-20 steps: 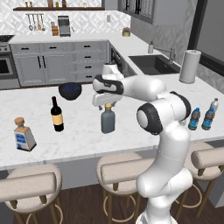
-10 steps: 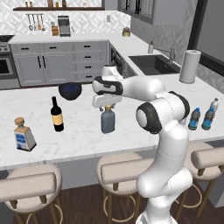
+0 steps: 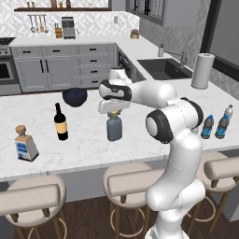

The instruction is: Move the plastic bottles in the middle to the plastics group, and the glass bottles in the middle to the glass group.

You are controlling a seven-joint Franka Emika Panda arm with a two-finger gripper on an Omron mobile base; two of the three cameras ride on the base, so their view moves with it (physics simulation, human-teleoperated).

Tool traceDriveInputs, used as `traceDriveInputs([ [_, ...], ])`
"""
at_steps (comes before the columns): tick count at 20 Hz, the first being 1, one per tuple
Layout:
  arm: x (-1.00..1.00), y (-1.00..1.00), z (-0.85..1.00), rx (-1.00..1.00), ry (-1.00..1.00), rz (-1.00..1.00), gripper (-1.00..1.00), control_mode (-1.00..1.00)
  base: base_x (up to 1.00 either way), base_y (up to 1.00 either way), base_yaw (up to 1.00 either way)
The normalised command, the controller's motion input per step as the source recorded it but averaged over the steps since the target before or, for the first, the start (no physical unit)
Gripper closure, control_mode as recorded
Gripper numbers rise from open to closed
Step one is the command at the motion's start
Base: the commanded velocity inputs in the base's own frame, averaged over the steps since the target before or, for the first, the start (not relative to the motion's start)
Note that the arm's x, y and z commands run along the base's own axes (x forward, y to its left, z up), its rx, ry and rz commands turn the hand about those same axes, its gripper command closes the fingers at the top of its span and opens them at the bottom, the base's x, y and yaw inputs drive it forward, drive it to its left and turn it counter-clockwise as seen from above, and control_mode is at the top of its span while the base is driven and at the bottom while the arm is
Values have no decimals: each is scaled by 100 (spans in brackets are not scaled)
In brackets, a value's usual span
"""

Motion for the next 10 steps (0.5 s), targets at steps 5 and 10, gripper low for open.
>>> traceDriveInputs([
  [5,-14,32,50,17,-8,2,100,-100,0,0,0],
  [10,-34,88,21,4,1,14,100,-100,0,0,0],
])
